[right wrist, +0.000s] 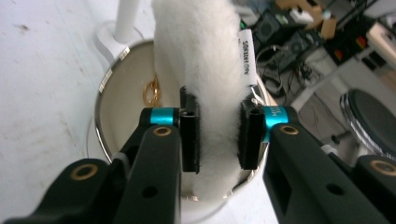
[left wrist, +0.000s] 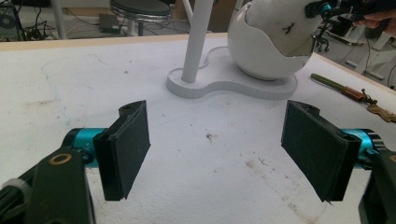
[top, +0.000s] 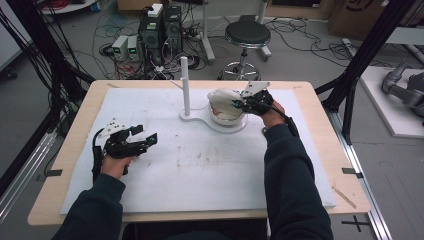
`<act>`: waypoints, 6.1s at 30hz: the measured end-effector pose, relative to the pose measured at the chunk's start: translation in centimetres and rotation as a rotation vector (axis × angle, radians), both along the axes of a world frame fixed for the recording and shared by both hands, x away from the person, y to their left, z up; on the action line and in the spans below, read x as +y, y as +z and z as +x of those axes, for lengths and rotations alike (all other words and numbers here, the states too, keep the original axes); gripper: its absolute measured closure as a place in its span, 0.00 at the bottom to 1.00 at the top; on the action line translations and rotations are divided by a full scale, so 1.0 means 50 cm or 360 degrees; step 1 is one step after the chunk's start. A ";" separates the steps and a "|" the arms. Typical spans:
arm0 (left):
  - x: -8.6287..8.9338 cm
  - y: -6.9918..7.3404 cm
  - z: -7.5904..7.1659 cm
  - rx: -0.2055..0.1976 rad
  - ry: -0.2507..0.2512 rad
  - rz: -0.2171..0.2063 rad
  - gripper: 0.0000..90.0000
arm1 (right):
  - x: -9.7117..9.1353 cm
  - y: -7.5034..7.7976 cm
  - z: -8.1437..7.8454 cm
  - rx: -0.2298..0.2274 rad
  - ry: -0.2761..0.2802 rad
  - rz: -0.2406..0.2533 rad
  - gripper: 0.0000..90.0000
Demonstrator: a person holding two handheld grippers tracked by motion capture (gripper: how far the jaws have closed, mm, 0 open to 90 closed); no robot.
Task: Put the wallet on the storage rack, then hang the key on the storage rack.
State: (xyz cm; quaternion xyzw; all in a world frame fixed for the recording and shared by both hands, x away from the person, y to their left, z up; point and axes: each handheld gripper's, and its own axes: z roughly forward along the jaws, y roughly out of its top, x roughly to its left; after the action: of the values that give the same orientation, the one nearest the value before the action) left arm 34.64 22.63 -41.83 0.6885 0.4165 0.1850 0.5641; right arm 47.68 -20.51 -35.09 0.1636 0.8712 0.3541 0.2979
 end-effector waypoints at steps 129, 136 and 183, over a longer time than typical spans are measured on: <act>-0.019 -0.018 -0.011 0.0008 -0.0004 0.0106 0.24 | -0.221 -0.187 -0.188 0.0814 -0.0753 0.0500 0.86; -0.018 -0.019 -0.010 0.0014 -0.0008 0.0104 0.25 | -0.208 -0.186 -0.193 0.0707 -0.0686 0.0376 0.85; 0.012 -0.019 -0.010 0.0001 0.0024 0.0058 0.26 | 0.109 -0.013 -0.140 0.0497 0.0049 0.0951 0.87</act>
State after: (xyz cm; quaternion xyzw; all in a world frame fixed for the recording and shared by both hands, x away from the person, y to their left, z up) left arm 34.17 23.21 -42.78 0.6956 0.4185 0.1967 0.5499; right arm 40.66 -15.04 -35.74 0.2828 0.7665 0.5688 0.0943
